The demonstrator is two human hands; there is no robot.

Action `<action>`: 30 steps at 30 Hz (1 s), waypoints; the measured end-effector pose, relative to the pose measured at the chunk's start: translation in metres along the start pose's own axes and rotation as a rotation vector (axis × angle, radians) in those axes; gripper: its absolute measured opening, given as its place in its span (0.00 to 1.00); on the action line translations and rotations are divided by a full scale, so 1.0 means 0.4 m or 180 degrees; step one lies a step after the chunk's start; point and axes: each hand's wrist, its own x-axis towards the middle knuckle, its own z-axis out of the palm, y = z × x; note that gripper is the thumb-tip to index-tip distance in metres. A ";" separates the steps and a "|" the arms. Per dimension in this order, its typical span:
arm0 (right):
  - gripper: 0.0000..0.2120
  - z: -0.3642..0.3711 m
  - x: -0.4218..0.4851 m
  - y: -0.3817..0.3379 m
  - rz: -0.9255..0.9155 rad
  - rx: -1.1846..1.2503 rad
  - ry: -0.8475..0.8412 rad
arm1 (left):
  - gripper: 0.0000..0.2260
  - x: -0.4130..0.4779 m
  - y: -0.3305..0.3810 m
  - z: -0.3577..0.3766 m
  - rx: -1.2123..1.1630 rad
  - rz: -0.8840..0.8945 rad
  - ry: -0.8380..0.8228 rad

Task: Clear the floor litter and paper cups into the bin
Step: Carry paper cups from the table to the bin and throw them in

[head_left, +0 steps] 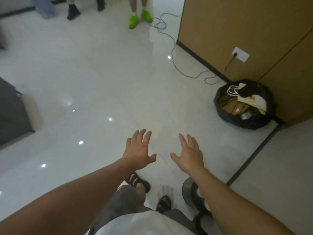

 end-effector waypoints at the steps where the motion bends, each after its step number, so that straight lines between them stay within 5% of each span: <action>1: 0.41 0.000 -0.001 -0.044 -0.0130 -0.0057 -0.0025 | 0.42 -0.025 -0.033 -0.018 -0.0041 -0.0107 0.0107; 20: 0.40 0.283 -0.070 -1.127 -0.2312 -0.0998 -0.0512 | 0.42 -0.519 -0.980 -0.192 -0.0704 -0.2258 0.1050; 30: 0.40 0.399 -0.016 -1.523 -0.3103 -0.1427 -0.0793 | 0.41 -0.585 -1.300 -0.228 -0.0833 -0.3002 0.1153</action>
